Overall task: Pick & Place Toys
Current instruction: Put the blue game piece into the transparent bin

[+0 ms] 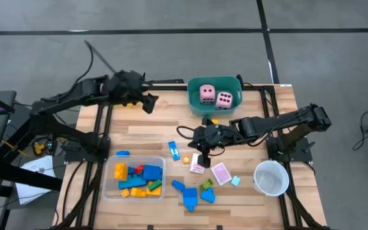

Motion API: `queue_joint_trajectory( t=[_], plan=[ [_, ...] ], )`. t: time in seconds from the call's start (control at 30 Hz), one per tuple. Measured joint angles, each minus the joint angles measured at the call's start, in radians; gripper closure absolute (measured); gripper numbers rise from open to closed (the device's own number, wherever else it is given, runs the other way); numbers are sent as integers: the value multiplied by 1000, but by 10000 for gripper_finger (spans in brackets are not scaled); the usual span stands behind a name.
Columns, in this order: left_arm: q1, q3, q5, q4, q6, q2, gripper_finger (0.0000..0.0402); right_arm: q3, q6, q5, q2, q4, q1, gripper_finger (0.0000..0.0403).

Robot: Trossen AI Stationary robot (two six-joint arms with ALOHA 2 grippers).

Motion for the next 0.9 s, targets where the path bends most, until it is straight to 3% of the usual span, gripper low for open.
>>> queue_joint_trajectory(
  t=[0.2,0.5,0.67,0.9],
  plan=[
    [113,0,177,-189,-8,102,96,0,29,51,0,-48,27,403],
    [149,-1,221,-618,17,312,96,0,52,52,0,-75,36,403],
    [131,-73,301,-601,34,360,96,0,52,52,0,-81,42,403],
    [118,-288,350,-575,21,374,96,0,52,52,0,-107,42,403]
  ],
)
